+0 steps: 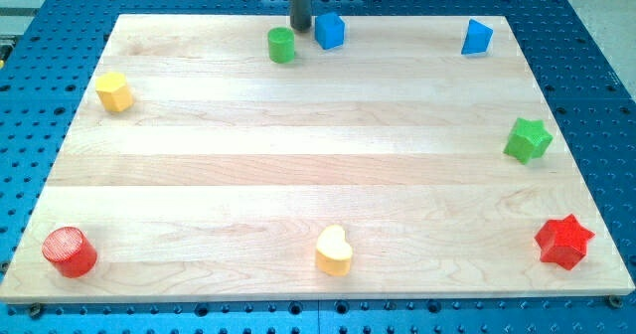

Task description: Move the blue cube parallel to the green circle

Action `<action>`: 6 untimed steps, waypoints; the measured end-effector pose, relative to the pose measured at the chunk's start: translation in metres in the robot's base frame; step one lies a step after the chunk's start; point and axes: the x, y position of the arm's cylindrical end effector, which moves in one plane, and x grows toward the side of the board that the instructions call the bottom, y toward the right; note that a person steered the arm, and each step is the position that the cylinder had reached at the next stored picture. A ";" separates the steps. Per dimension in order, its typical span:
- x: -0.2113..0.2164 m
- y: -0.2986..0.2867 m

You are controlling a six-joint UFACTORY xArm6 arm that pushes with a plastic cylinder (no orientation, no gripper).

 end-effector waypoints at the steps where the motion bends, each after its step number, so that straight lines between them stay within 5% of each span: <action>1: 0.043 0.027; 3: 0.117 0.038; 6: 0.141 0.038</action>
